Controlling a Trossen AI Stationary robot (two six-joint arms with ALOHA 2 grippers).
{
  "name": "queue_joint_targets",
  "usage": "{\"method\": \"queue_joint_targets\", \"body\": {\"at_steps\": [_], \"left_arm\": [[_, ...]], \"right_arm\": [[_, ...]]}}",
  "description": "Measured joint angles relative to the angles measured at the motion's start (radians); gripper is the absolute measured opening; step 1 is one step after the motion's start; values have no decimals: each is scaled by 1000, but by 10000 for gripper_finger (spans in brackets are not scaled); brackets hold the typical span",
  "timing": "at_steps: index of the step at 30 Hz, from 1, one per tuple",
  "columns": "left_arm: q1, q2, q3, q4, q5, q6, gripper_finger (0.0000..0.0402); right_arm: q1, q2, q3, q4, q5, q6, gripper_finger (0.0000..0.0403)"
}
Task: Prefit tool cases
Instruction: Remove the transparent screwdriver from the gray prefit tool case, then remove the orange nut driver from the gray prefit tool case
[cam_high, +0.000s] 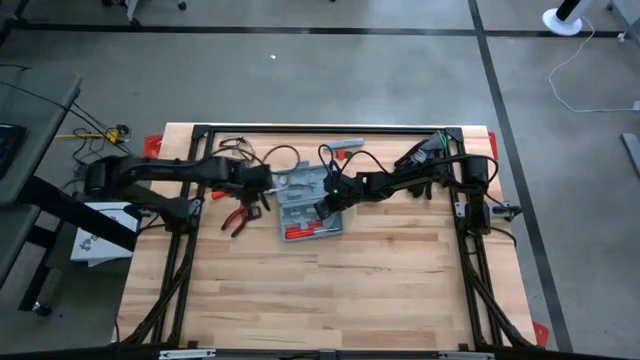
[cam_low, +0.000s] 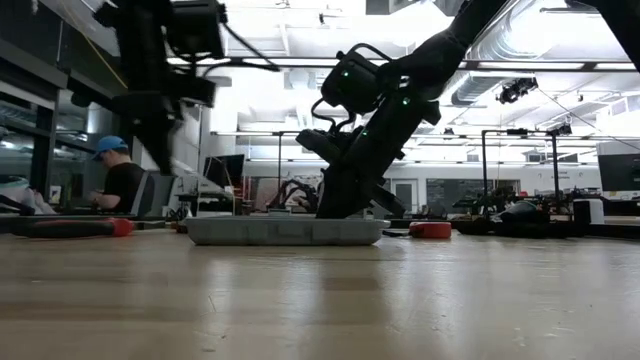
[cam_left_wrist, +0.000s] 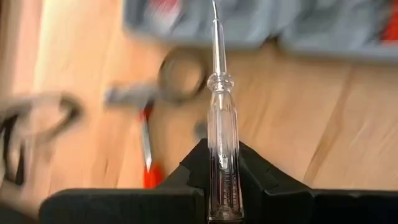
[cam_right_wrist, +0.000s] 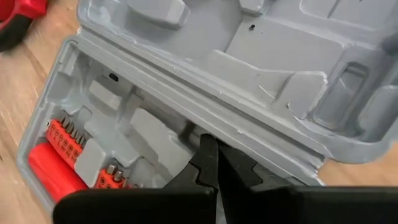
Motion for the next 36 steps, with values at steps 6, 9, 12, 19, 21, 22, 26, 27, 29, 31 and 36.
{"method": "queue_joint_targets", "body": {"at_steps": [6,9,12,19,21,22,26,27,29,31,36], "left_arm": [[0,-86,-47,-140,-73,-209,28],[0,-113,-72,-161,-90,-257,44],[0,-132,-90,-154,-75,-265,90],[0,-131,-98,-125,-94,-265,141],[0,-131,-98,-116,-98,-264,144],[0,-131,-98,-117,-97,-265,144],[0,-131,-98,-112,-82,-264,146],[0,-130,-98,-111,-82,-264,146],[0,-130,-97,-110,-82,-264,146],[0,-130,-98,-104,-81,-264,146],[0,-130,-97,-92,-81,-264,147]], "right_arm": [[6,-1,0,-4,9,3,0],[14,-1,0,-3,18,3,0],[23,-13,-2,-10,22,2,0],[27,-61,-6,-39,58,-7,0],[26,-68,-6,-47,60,-18,0],[26,-69,-6,-51,60,-22,0],[31,-70,-5,-69,58,-22,0],[33,-71,-5,-75,57,-22,0],[38,-72,-5,-80,59,-23,0],[39,-72,-4,-80,53,-16,0],[42,-92,-5,-48,36,-6,0]]}}
